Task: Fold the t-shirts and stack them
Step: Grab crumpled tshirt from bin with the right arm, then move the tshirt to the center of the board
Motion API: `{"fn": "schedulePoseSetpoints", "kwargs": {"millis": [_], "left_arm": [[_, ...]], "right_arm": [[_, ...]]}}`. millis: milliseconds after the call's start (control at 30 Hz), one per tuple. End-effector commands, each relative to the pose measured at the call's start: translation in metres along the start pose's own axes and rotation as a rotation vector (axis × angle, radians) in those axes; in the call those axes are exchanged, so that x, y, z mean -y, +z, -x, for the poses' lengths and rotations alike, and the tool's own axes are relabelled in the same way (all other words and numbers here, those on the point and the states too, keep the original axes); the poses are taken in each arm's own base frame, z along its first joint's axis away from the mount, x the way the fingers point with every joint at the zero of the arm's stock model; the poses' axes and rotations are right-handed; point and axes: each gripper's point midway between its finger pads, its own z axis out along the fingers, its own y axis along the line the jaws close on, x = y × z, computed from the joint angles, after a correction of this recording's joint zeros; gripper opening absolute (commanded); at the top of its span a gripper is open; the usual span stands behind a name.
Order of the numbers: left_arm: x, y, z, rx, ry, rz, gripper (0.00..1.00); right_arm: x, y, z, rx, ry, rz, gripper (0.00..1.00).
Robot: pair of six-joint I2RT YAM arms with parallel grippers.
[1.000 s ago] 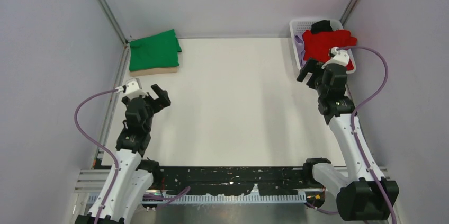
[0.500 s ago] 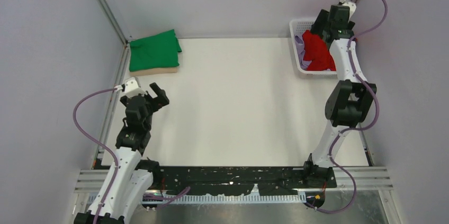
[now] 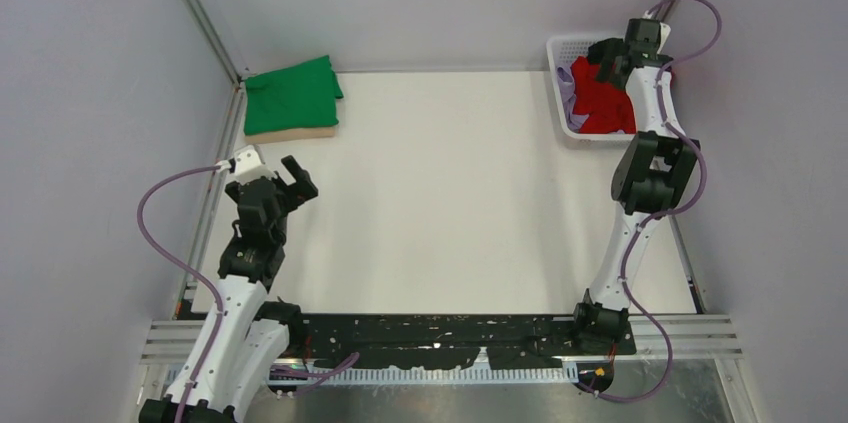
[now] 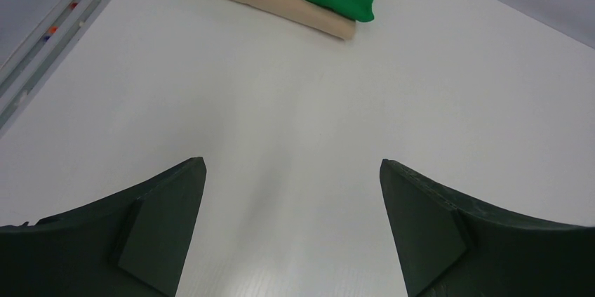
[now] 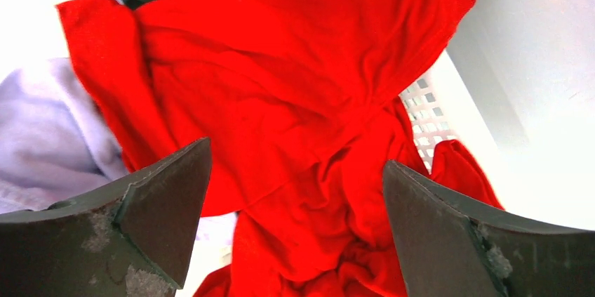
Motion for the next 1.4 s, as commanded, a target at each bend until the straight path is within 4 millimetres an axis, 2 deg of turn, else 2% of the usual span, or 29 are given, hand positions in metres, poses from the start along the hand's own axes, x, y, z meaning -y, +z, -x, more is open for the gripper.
{"fn": "schedulePoseSetpoints", "kwargs": {"millis": [0,167,233,333,367,400,433,500,567,600,633,667,700,767,800,833,867,900,933,967,1000,1067,1100,1133,1167,1200,1267,1367], "left_arm": [[0.002,-0.002,0.024,0.056,0.004,0.011,0.99],[0.000,-0.004,0.024,0.057,0.004,0.019,0.99],[-0.001,-0.004,0.025,0.062,0.003,0.021,0.99],[-0.001,-0.005,0.026,0.068,-0.004,0.023,0.99],[-0.001,-0.006,0.027,0.071,-0.007,0.021,0.99],[0.000,-0.006,0.027,0.075,-0.009,0.016,0.99],[0.000,-0.007,0.028,0.079,-0.011,0.013,0.99],[-0.001,-0.009,0.029,0.085,-0.011,0.013,0.99],[-0.001,-0.010,0.030,0.092,-0.014,0.010,0.99],[0.000,-0.010,0.030,0.093,-0.016,0.007,0.99],[0.000,-0.011,0.030,0.095,-0.017,0.005,0.99],[0.000,-0.011,0.030,0.097,-0.019,0.003,0.99],[0.001,-0.012,0.030,0.096,-0.021,-0.003,0.99],[0.002,-0.014,0.031,0.101,-0.027,-0.014,0.99],[0.002,-0.014,0.032,0.106,-0.029,-0.016,0.99],[0.003,-0.016,0.032,0.112,-0.033,-0.021,0.99],[0.003,-0.017,0.033,0.119,-0.036,-0.025,0.99],[0.003,-0.018,0.033,0.122,-0.038,-0.028,0.99],[0.003,-0.018,0.033,0.124,-0.040,-0.030,0.99],[0.003,-0.019,0.033,0.128,-0.041,-0.032,0.99],[0.003,-0.020,0.034,0.132,-0.043,-0.037,0.99],[0.003,-0.022,0.035,0.140,-0.046,-0.044,0.99],[0.004,-0.023,0.036,0.145,-0.048,-0.048,0.99],[0.004,-0.024,0.036,0.146,-0.051,-0.051,0.99],[0.005,-0.025,0.036,0.151,-0.054,-0.057,0.99],[0.006,-0.025,0.037,0.157,-0.059,-0.065,0.99],[0.008,-0.027,0.038,0.161,-0.065,-0.079,0.99],[0.010,-0.029,0.038,0.164,-0.075,-0.096,0.99]], "right_arm": [[0.006,0.009,0.001,-0.009,-0.038,0.018,1.00],[-0.006,0.031,-0.022,-0.064,-0.061,0.067,0.94],[-0.008,0.037,-0.029,-0.082,-0.052,0.068,0.87],[-0.010,0.044,-0.042,-0.117,-0.044,0.075,0.69],[-0.009,0.045,-0.044,-0.120,-0.039,0.068,0.57],[-0.008,0.045,-0.042,-0.117,-0.035,0.062,0.50],[-0.006,0.044,-0.040,-0.109,-0.027,0.048,0.33],[-0.005,0.037,-0.024,-0.068,-0.008,0.039,0.12],[-0.004,0.023,0.001,-0.002,0.016,0.043,0.06],[-0.003,0.010,0.023,0.054,0.032,0.052,0.06],[-0.002,0.002,0.034,0.084,0.044,0.051,0.05],[0.000,-0.016,0.059,0.149,0.063,0.055,0.05],[0.001,-0.025,0.071,0.181,0.075,0.057,0.05],[0.008,-0.068,0.114,0.306,0.113,0.065,0.05],[0.012,-0.081,0.128,0.356,0.128,0.064,0.05],[0.016,-0.104,0.146,0.412,0.144,0.071,0.05],[0.019,-0.117,0.159,0.462,0.159,0.073,0.05],[0.024,-0.142,0.174,0.519,0.174,0.080,0.05],[0.027,-0.155,0.186,0.567,0.185,0.085,0.05],[0.031,-0.178,0.198,0.616,0.199,0.095,0.05],[0.033,-0.193,0.209,0.663,0.212,0.106,0.05],[0.037,-0.230,0.228,0.758,0.230,0.142,0.05],[0.039,-0.255,0.239,0.824,0.241,0.172,0.05],[0.039,-0.267,0.245,0.854,0.243,0.191,0.05],[0.039,-0.291,0.254,0.909,0.245,0.227,0.05],[0.038,-0.304,0.258,0.933,0.245,0.253,0.05],[0.030,-0.345,0.265,0.986,0.230,0.365,0.05],[-0.004,-0.391,0.256,0.972,0.156,0.629,0.05]]}}
